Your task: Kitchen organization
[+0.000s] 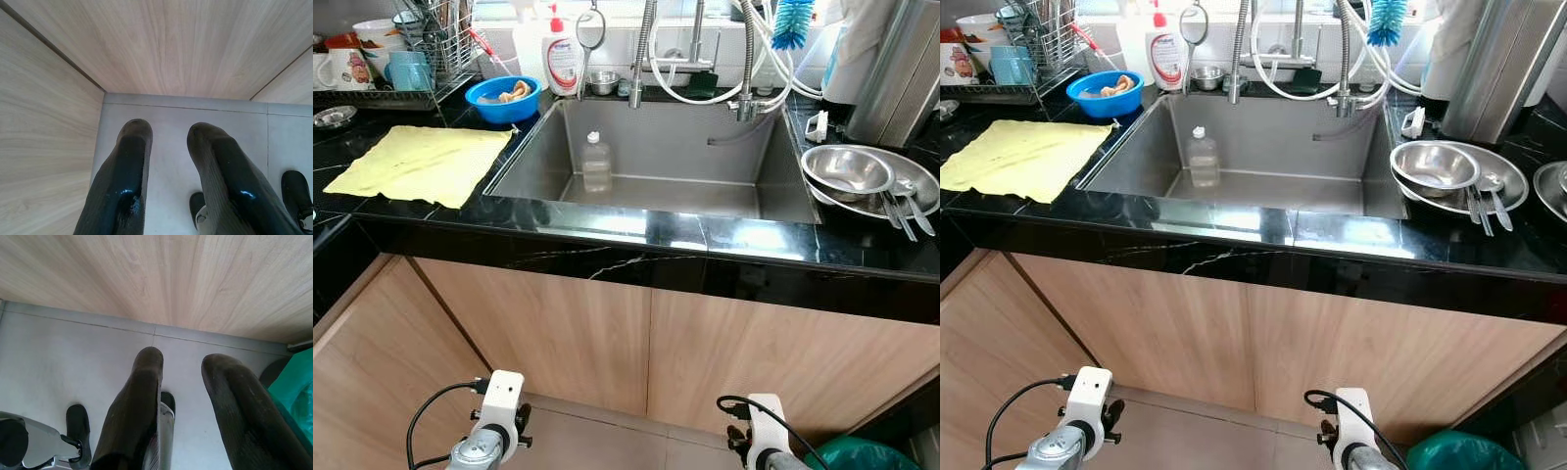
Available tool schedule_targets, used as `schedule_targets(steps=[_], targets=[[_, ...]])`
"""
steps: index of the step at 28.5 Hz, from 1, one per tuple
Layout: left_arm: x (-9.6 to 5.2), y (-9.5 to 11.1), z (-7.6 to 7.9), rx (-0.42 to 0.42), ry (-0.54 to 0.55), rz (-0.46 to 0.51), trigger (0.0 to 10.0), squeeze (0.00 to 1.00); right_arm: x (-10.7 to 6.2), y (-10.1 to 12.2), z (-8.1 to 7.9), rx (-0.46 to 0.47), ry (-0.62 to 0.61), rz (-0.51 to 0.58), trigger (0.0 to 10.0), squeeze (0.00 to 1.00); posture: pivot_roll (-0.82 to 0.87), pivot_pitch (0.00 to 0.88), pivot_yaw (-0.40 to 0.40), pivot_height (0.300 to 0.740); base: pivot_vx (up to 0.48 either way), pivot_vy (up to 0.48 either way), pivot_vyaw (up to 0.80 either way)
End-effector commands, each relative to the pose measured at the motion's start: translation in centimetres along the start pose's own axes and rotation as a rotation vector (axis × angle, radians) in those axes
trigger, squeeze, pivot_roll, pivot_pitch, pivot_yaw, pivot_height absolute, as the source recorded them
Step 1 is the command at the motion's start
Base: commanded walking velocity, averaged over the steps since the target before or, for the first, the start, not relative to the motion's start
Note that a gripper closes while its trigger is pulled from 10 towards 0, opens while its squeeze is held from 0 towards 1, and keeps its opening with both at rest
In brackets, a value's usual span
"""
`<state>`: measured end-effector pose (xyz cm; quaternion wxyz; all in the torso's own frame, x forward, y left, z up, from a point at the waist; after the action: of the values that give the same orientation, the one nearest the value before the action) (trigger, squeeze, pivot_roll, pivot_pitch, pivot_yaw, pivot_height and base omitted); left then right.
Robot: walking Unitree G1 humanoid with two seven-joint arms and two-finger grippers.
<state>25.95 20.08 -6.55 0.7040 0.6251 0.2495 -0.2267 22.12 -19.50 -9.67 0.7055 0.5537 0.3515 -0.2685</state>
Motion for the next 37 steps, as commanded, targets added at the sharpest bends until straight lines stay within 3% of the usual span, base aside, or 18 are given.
schedule_targets(steps=[1, 10, 30, 37], targets=[[-0.18, -0.37, -0.58, 0.0, 0.019, -0.009, 10.0, 0.0, 0.05, 0.28, -0.3, 0.013, 0.011, 0.014, 10.0, 0.0, -0.04, 0.0, 0.04, 0.681, 0.0, 0.0, 0.0], [-0.24, -0.56, -0.62, -0.001, 0.02, -0.015, 10.0, 0.0, 0.05, 0.34, -0.3, 0.026, 0.011, 0.02, 10.0, 0.0, -0.04, 0.0, 0.039, 0.74, 0.0, 0.0, 0.0], [-0.26, -0.67, -0.45, 0.006, 0.009, -0.015, 10.0, 0.0, 0.03, 0.09, -0.29, 0.027, 0.008, 0.008, 10.0, 0.0, -0.04, 0.0, 0.039, 0.74, 0.0, 0.0, 0.0], [-0.25, -0.65, -0.45, 0.002, 0.012, -0.015, 10.0, 0.0, 0.03, 0.1, -0.29, 0.025, 0.013, 0.006, 10.0, 0.0, -0.04, 0.0, 0.037, 0.74, 0.0, 0.0, -0.63]])
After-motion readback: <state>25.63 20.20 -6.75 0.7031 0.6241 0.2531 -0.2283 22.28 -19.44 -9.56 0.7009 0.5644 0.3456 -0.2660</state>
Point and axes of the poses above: a point about 5 cm out from each wrist's last joint towards the gripper, its own x axis pointing out of the wrist towards the gripper, its own y axis along the axis of the wrist's last joint, z = x × y, the point moved 3 cm from there along x, pointing out of the wrist towards the gripper, and after that the axes turned 15 degrees about -x, right-handed, at the moved point
